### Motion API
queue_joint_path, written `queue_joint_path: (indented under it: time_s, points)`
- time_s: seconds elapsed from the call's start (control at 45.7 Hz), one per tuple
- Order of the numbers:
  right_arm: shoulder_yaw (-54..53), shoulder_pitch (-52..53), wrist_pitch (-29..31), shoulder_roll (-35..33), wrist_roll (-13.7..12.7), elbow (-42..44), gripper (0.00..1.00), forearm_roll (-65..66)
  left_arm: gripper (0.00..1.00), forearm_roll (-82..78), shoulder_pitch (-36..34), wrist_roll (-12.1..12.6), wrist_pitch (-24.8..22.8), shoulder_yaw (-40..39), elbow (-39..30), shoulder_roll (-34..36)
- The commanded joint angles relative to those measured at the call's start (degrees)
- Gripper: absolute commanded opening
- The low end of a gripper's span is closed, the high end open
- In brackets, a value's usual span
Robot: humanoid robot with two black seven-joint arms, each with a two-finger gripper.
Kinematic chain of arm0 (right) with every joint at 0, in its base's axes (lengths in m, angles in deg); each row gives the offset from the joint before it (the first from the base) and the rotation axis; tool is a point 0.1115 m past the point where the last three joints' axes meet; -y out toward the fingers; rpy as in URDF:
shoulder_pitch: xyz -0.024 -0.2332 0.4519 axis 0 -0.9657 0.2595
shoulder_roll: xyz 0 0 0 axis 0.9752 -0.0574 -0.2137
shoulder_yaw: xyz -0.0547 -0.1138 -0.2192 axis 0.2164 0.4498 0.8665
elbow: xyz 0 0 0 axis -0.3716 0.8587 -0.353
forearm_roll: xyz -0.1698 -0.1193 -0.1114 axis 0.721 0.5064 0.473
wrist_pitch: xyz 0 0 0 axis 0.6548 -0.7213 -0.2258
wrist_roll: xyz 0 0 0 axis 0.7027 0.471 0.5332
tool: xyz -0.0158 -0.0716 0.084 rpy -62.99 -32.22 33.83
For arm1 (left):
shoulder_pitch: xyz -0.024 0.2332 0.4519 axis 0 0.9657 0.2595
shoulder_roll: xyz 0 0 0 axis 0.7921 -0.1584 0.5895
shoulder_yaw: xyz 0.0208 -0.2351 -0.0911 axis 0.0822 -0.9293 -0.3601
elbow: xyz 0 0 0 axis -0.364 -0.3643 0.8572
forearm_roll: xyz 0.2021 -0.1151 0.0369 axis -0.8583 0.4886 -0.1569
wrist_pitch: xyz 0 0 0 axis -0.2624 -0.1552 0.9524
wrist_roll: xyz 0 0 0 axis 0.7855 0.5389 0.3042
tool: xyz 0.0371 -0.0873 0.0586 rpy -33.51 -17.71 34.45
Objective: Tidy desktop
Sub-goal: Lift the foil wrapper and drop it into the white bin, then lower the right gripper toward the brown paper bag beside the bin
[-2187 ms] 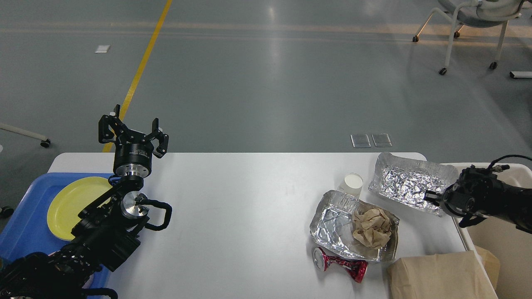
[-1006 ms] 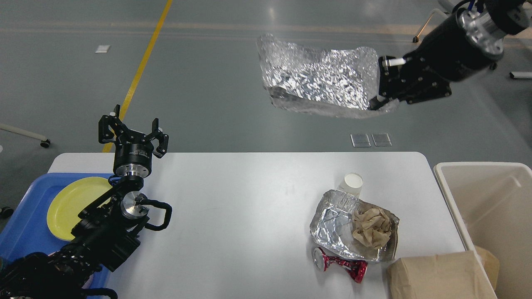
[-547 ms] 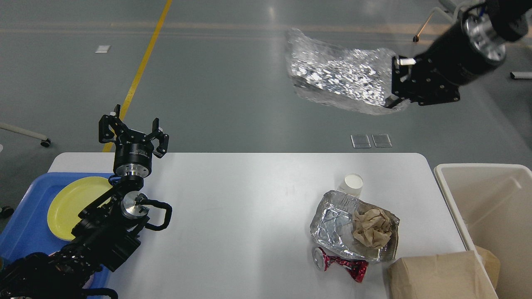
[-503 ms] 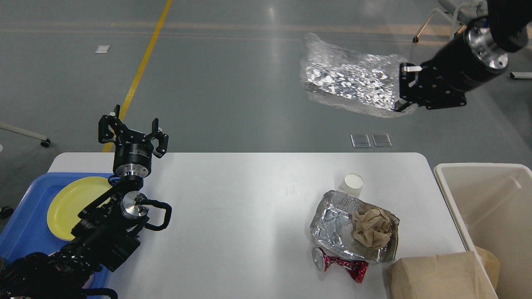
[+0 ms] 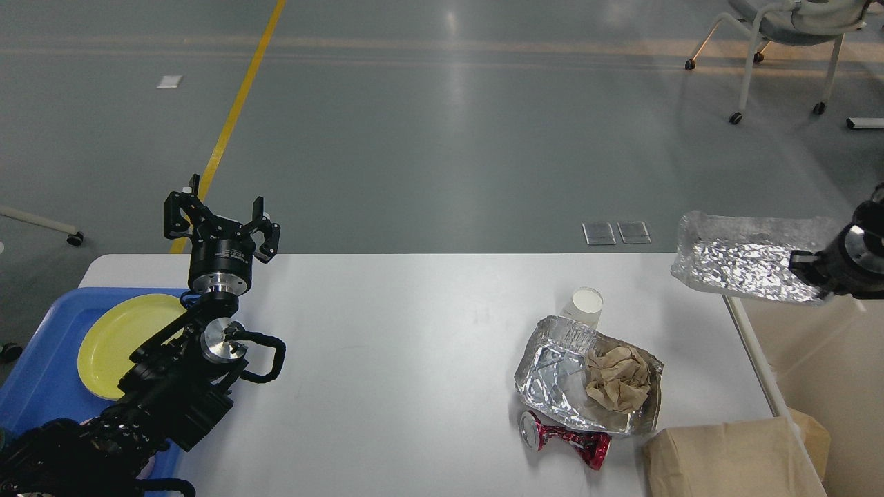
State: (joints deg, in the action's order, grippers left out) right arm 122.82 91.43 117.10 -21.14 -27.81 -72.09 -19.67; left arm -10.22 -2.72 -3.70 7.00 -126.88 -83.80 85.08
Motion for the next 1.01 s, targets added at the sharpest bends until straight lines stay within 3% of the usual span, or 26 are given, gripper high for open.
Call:
queue_joint_path:
  time_s: [0.0,0.306,0.328,0.35,0.394,0.415,0.831,0.984]
  points:
    - [5.0,-4.0,-4.1,0.1,-0.1,3.3,0.00,0.8,1.00,0.0,0.0,0.0,0.0,0.0,0.0,0.0]
    - [13.0,-11.1,-11.1,0.4,-0.1,7.9,0.00,0.9,1.00,0.0,0.0,0.0,0.0,0.0,0.0,0.0]
    - [13.0,-11.3,-11.5,0.6,-0.1,7.9,0.10,0.9,1.00,0.0,0.0,0.0,0.0,0.0,0.0,0.0]
    - [13.0,-11.6,-11.6,0.8,-0.1,7.9,0.28,0.9,1.00,0.0,0.0,0.0,0.0,0.0,0.0,0.0]
    - [13.0,-11.9,-11.6,1.2,-0.1,7.8,0.80,0.7,1.00,0.0,0.0,0.0,0.0,0.0,0.0,0.0]
    - [12.9,-12.0,-11.4,1.3,-0.1,7.8,1.00,0.7,1.00,0.0,0.0,0.0,0.0,0.0,0.0,0.0]
    - [8.8,-9.2,-10.4,1.7,0.0,6.8,1.00,-0.1,1.00,0.0,0.0,0.0,0.0,0.0,0.0,0.0]
    - [5.5,-3.7,-7.9,1.2,0.0,0.8,1.00,-0.1,1.00,0.0,0.0,0.0,0.0,0.0,0.0,0.0]
